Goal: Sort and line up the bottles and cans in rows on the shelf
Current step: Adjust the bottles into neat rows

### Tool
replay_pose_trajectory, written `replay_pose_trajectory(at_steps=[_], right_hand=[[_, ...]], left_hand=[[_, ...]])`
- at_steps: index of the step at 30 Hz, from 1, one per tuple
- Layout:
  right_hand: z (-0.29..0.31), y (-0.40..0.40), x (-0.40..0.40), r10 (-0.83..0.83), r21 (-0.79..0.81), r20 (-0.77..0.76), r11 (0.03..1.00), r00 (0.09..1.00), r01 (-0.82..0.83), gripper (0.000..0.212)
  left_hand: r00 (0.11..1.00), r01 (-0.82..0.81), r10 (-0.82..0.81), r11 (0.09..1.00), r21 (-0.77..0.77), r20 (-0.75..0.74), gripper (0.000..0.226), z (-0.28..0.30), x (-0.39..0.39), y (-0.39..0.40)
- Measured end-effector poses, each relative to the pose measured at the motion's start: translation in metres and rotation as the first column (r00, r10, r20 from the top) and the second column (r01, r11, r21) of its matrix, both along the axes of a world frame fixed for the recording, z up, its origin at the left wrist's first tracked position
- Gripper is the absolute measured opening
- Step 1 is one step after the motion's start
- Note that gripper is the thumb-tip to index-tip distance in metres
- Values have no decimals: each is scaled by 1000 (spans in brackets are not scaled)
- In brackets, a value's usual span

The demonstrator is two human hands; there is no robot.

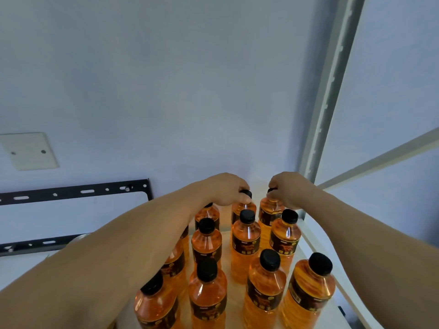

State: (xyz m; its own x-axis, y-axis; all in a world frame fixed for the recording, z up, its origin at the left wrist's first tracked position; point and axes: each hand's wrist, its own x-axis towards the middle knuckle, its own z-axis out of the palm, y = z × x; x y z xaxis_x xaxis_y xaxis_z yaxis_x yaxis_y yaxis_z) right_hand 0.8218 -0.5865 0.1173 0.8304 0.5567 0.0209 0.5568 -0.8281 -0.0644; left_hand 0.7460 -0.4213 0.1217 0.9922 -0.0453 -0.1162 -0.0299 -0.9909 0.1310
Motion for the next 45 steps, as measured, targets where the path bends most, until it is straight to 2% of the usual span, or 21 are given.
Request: replay_pose_trajectory(at_steps=[4, 11, 15, 18, 23, 24, 27, 34, 37, 41, 45], right_hand=[[-1, -2, -1, -26, 32, -18, 999, 999, 27, 34], [5, -2, -9, -54, 46, -68, 997, 996, 58, 44], [7, -14, -17, -73, 127, -97, 988, 993, 85, 58], [12, -25, -28, -49, 78, -92, 995, 995, 56, 52], [10, -38, -44, 19, -70, -165, 997, 986, -31, 46], [9, -40, -45, 33, -87, -160, 995, 987, -47, 42], [4, -42, -48, 32, -83, -129, 996, 991, -43, 48], [5, -42, -50, 42, -84, -129, 995, 991, -53, 52], [12, -33, -59, 133, -35, -119, 990, 984, -138, 56], [25, 1, -86, 385, 74, -136, 923, 913, -378, 50], [21, 35, -106, 492, 21, -162, 868, 855, -496, 51]], left_hand=[[1000, 16, -16, 1000, -3, 25, 45, -1, 3, 1], [1000, -6, 7, 1000, 27, -25, 55, 3, 5, -3], [997, -30, 29, 999, 11, 72, 65, 5, -6, -6], [994, 29, -29, 1000, 4, 108, 57, 11, -23, -13], [991, 117, -118, 993, -16, -61, 53, 10, -50, -24], [992, 116, -116, 993, -10, -53, 52, 10, -52, -24], [996, 95, -95, 995, 7, -4, 47, 10, -54, -25], [999, 46, -45, 998, -49, 22, 50, 7, -61, -24], [1000, 10, -9, 999, -34, 20, 57, 15, -75, -15], [997, -32, 42, 988, 154, -65, 59, 32, -105, 9], [970, -64, 111, 974, 216, -215, 62, 32, -136, 38]])
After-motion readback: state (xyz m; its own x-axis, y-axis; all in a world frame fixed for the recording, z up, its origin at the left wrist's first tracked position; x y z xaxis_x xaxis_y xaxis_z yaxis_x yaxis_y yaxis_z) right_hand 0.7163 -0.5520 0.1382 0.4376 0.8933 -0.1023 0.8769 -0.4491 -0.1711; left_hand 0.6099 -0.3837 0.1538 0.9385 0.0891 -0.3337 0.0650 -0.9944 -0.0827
